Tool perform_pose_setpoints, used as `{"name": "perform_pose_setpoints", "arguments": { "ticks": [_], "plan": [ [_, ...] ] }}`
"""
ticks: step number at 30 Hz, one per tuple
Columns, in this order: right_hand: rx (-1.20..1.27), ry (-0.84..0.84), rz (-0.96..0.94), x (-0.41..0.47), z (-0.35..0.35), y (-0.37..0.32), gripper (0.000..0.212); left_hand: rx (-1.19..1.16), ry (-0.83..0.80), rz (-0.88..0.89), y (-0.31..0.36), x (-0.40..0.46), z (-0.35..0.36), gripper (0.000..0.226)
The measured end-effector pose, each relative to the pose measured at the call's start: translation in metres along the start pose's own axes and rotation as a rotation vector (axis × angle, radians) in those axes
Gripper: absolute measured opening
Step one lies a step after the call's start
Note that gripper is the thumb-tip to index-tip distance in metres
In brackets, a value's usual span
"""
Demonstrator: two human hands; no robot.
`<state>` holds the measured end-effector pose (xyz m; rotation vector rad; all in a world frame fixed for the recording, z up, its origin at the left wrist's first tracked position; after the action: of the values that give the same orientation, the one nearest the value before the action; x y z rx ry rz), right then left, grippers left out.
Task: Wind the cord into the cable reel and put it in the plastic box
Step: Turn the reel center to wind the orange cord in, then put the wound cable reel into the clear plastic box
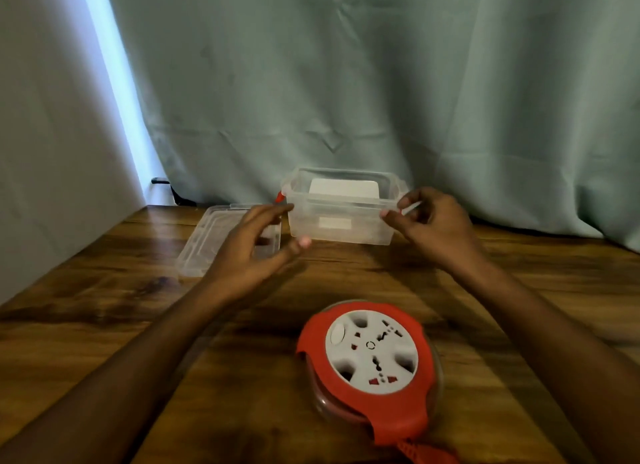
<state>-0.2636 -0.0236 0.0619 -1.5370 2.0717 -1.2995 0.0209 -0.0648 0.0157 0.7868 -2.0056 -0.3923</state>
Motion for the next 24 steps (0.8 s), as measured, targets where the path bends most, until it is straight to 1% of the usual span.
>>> {"name": "perform_pose_setpoints", "arguments": {
  "ticks": [1, 2, 3, 5, 6, 7, 8, 9, 10, 12, 13, 15, 18, 21, 24],
  "plan": [
    [0.049, 0.074, 0.022, 0.012, 0.002, 0.002, 0.041, -0.004, 0.073, -0.027, -0.003, 0.013, 0.0, 0.086],
    [0.112, 0.091, 0.071, 0.024, 0.006, 0.005, 0.051, 0.007, 0.105, -0.053, -0.006, 0.027, 0.001, 0.082],
    [0.182, 0.076, 0.139, 0.035, 0.01, 0.009, 0.061, 0.037, 0.104, -0.08, -0.009, 0.041, 0.004, 0.077],
    [0.286, -0.007, 0.271, 0.05, 0.021, 0.013, 0.073, 0.121, 0.026, -0.152, -0.015, 0.064, 0.014, 0.069],
    [0.327, -0.063, 0.319, 0.053, 0.026, 0.013, 0.073, 0.145, -0.04, -0.188, -0.017, 0.071, 0.019, 0.068],
    [0.372, -0.12, 0.363, 0.055, 0.032, 0.016, 0.069, 0.16, -0.105, -0.212, -0.019, 0.075, 0.026, 0.069],
    [0.43, -0.17, 0.402, 0.054, 0.037, 0.017, 0.06, 0.174, -0.139, -0.215, -0.02, 0.076, 0.031, 0.069],
    [0.468, -0.195, 0.416, 0.053, 0.041, 0.019, 0.052, 0.191, -0.127, -0.196, -0.019, 0.075, 0.033, 0.067],
    [0.469, -0.185, 0.397, 0.051, 0.042, 0.02, 0.045, 0.2, -0.079, -0.172, -0.017, 0.072, 0.034, 0.062],
    [0.417, -0.118, 0.33, 0.044, 0.04, 0.025, 0.039, 0.187, 0.016, -0.129, -0.009, 0.063, 0.031, 0.049],
    [0.406, -0.094, 0.303, 0.038, 0.037, 0.028, 0.038, 0.186, 0.025, -0.108, -0.005, 0.056, 0.029, 0.046],
    [0.379, -0.078, 0.236, 0.021, 0.029, 0.033, 0.038, 0.218, -0.007, -0.062, 0.001, 0.039, 0.025, 0.044],
    [0.386, -0.104, 0.184, -0.011, 0.013, 0.042, 0.039, 0.241, -0.037, 0.007, 0.017, 0.011, 0.016, 0.05],
    [0.4, -0.117, 0.175, -0.039, -0.002, 0.045, 0.038, 0.25, -0.061, 0.068, 0.032, -0.019, 0.007, 0.064],
    [0.267, -0.044, 0.106, -0.061, -0.016, 0.041, 0.043, 0.336, 0.001, 0.139, 0.039, -0.04, 0.001, 0.076]
  ]
}}
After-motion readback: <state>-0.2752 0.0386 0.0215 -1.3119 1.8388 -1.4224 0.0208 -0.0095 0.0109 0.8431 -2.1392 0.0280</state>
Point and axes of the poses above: each hand's wrist, its own x-axis towards the middle knuckle, its own z-axis out of the palm, y = z × x, the point moved 2 cm from there along x, towards the middle knuckle, and after that the axes turned 11 degrees about z, right-handed, at the moved point
